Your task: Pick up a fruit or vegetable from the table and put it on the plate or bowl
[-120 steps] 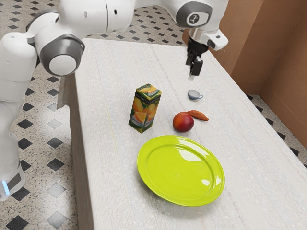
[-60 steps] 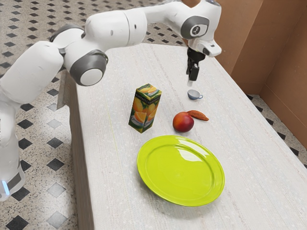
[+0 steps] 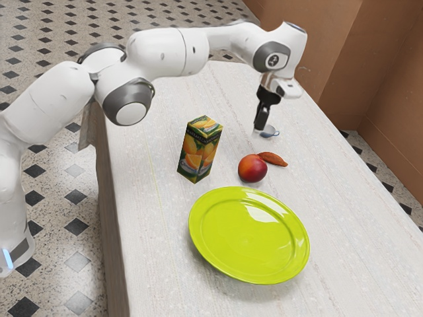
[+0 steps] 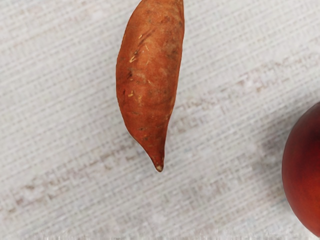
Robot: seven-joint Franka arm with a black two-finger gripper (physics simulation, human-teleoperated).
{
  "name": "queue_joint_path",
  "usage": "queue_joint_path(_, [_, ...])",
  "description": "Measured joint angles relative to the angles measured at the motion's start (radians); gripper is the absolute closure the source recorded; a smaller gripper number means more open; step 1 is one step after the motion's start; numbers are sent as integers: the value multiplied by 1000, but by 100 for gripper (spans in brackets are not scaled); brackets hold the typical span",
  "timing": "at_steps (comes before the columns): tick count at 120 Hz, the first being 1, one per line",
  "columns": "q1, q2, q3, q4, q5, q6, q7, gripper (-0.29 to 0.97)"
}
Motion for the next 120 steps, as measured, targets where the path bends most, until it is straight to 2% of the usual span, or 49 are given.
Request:
queue_joint_path(36, [-3,7,-1,-26,39,-38,69,0])
queue_joint_path(77, [-2,14,-41,-18,39,-18,113,0])
queue_joint_path(120, [0,35,-76,4,-64,148,118,0])
